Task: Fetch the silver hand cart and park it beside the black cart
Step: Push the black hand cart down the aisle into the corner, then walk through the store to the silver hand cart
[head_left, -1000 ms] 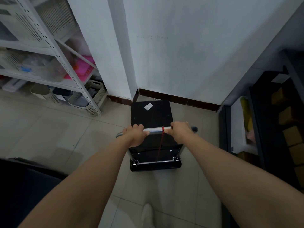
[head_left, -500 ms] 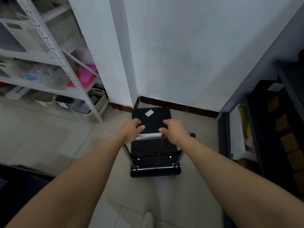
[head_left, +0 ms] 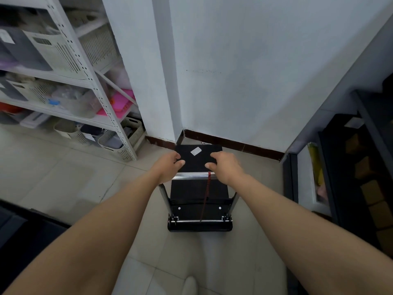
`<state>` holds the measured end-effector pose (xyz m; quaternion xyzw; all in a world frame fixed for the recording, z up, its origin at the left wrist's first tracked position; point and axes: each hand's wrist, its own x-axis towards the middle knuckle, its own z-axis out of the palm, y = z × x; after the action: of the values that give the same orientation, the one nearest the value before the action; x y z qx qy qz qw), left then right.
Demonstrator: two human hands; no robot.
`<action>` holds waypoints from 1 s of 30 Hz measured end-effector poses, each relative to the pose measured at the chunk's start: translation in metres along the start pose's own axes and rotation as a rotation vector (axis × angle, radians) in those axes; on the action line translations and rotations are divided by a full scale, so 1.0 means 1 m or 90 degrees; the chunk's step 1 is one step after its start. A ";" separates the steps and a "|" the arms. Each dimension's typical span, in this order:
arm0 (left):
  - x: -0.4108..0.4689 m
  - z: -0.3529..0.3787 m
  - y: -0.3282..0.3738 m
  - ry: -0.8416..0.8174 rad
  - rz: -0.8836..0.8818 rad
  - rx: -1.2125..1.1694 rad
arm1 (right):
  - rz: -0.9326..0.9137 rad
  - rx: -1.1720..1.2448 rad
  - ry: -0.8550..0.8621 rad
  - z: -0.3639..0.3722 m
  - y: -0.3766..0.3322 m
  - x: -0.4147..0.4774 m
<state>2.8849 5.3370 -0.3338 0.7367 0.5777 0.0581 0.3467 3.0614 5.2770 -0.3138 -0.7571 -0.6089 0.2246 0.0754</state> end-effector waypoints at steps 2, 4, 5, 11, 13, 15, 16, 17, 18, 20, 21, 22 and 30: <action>-0.003 -0.001 -0.001 0.008 -0.002 -0.011 | 0.000 0.001 -0.004 -0.001 -0.002 -0.003; -0.007 -0.003 -0.003 0.015 -0.004 -0.017 | -0.005 0.004 -0.005 -0.001 -0.004 -0.007; -0.009 -0.003 -0.004 0.019 -0.004 -0.019 | -0.007 0.004 -0.005 -0.001 -0.005 -0.009; -0.022 -0.008 -0.001 0.050 0.008 -0.064 | -0.017 0.051 0.007 -0.007 -0.013 -0.017; -0.027 -0.011 0.002 0.065 0.013 -0.104 | -0.014 0.120 0.016 -0.008 -0.015 -0.020; -0.032 -0.014 0.007 0.087 0.017 -0.161 | -0.006 0.209 0.029 -0.011 -0.018 -0.023; -0.035 -0.016 0.010 0.101 0.021 -0.193 | -0.002 0.255 0.038 -0.013 -0.019 -0.024; -0.038 -0.019 0.013 0.115 0.026 -0.225 | 0.005 0.298 0.045 -0.015 -0.021 -0.025; -0.041 -0.021 0.016 0.129 0.033 -0.253 | 0.008 0.336 0.049 -0.017 -0.023 -0.027; -0.047 -0.027 0.022 0.156 0.045 -0.301 | -0.002 0.395 0.060 -0.021 -0.027 -0.028; -0.050 -0.030 0.025 0.170 0.050 -0.321 | -0.013 0.421 0.067 -0.023 -0.030 -0.029; -0.052 -0.032 0.027 0.183 0.056 -0.339 | -0.023 0.446 0.073 -0.025 -0.032 -0.031; -0.066 -0.060 0.041 0.217 0.119 -0.431 | -0.070 0.571 0.121 -0.054 -0.054 -0.041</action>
<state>2.8673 5.3006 -0.2442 0.6099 0.5051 0.3984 0.4628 3.0301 5.2596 -0.2348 -0.6332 -0.4813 0.3914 0.4630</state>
